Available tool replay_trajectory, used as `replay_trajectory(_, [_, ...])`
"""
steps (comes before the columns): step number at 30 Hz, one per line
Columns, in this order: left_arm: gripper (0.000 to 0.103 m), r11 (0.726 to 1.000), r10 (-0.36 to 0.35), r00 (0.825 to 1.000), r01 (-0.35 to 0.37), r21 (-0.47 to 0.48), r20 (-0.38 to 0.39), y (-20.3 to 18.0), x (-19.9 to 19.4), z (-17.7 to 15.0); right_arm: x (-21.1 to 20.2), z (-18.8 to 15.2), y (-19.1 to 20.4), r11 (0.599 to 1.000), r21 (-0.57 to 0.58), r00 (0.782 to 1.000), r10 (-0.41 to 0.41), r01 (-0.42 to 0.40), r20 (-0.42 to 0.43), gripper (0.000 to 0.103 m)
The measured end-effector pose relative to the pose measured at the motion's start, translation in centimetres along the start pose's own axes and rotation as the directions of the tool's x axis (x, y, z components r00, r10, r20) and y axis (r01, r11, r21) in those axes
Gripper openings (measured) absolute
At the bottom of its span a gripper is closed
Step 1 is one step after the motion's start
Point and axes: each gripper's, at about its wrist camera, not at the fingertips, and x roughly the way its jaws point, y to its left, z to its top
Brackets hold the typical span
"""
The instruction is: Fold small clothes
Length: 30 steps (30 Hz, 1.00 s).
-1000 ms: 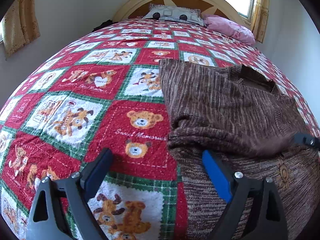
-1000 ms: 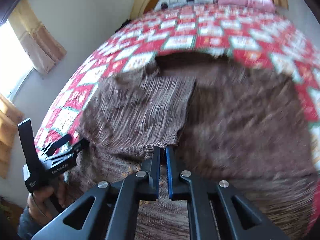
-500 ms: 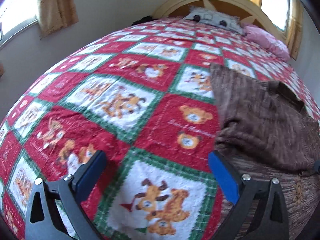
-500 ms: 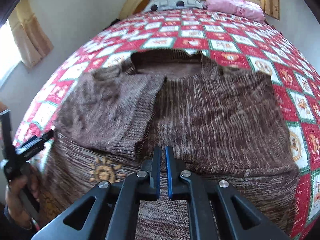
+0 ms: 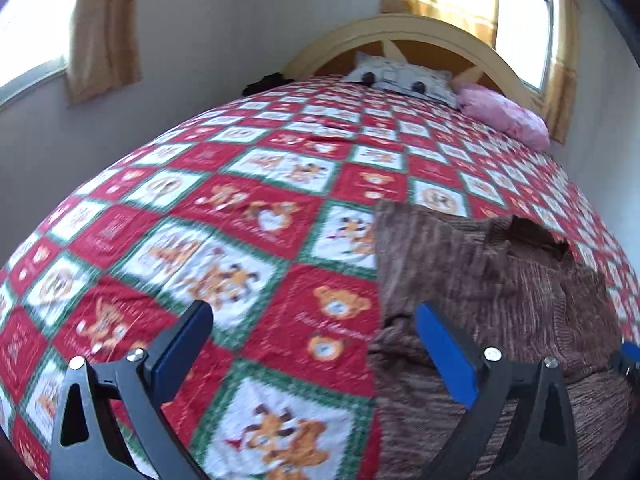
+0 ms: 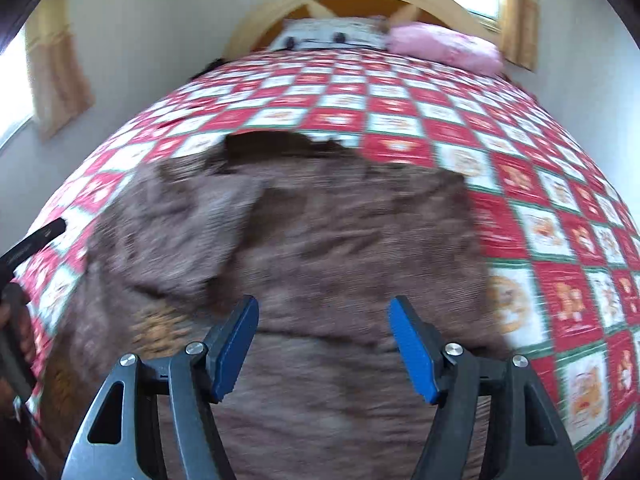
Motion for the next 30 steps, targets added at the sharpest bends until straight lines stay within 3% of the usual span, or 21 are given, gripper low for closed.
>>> replay_trajectory(2, [0.103,0.996,0.053,0.998,-0.050,0.075,-0.036,-1.6,1.2,-0.1,0.7,0.0,-1.4,0.998,0.002,0.998,-0.055,0.055,-0.028,0.067])
replay_trajectory(4, [0.103,0.974,0.153,0.980,-0.128,0.186,-0.126,-3.0,3.6,-1.2,1.6,-0.8,-3.0,0.996,0.019,0.993,-0.084,0.086,-0.079,0.067])
replay_trajectory(9, [0.103,0.984,0.101,0.985,-0.079,0.160,-0.136,-1.5,3.2,-2.2,1.1,-1.2,-3.7,0.994,-0.018,0.990,-0.110,0.109,-0.091,0.067])
replay_trajectory(11, [0.103,0.990,0.075,0.987,-0.057,0.126,-0.143,-0.9,3.0,-2.8,0.3,0.3,-2.3,0.998,-0.025,0.997,-0.058,0.057,-0.052,0.066])
replay_trajectory(14, [0.103,0.996,0.046,0.985,-0.033,0.082,-0.166,-0.3,3.1,-3.0,-0.3,3.3,2.9,0.992,-0.125,0.999,0.035,-0.035,-0.001,0.066])
replay_trajectory(16, [0.103,0.997,0.034,0.985,-0.023,0.067,-0.167,-0.1,3.2,-3.1,0.4,5.5,7.2,0.975,-0.173,0.990,0.144,-0.143,-0.005,0.066])
replay_trajectory(18, [0.103,0.998,0.031,0.986,-0.021,0.068,-0.162,-0.8,3.0,-3.3,2.1,8.0,11.6,0.949,-0.196,0.969,0.246,-0.248,-0.035,0.055])
replay_trajectory(21, [0.103,0.999,0.014,0.987,-0.006,0.052,-0.160,-0.6,3.1,-3.3,5.3,10.5,16.3,0.934,-0.198,0.955,0.288,-0.297,-0.077,0.046])
replay_trajectory(24, [0.103,0.999,0.010,0.987,-0.002,0.050,-0.159,-0.5,3.2,-3.3,9.5,12.0,19.6,0.930,-0.230,0.956,0.261,-0.286,-0.133,0.036])
replay_trajectory(25, [0.103,0.999,0.007,0.987,0.001,0.048,-0.158,-0.4,3.2,-3.3,11.0,12.2,20.4,0.936,-0.243,0.962,0.221,-0.255,-0.159,0.027])
replay_trajectory(26, [0.103,0.999,0.004,0.987,0.003,0.046,-0.158,-0.4,3.2,-3.3,12.7,12.2,20.9,0.949,-0.273,0.980,0.115,-0.156,-0.161,0.023])
replay_trajectory(29, [0.103,0.999,0.000,0.987,0.006,0.041,-0.158,-0.3,3.1,-3.4,14.1,12.7,20.3,0.958,-0.286,0.995,-0.039,0.010,-0.094,0.023])
replay_trajectory(30, [0.103,0.999,-0.001,0.987,0.007,0.040,-0.158,-0.3,3.2,-3.4,14.2,12.9,19.6,0.966,-0.260,0.995,-0.035,0.009,-0.096,0.023])
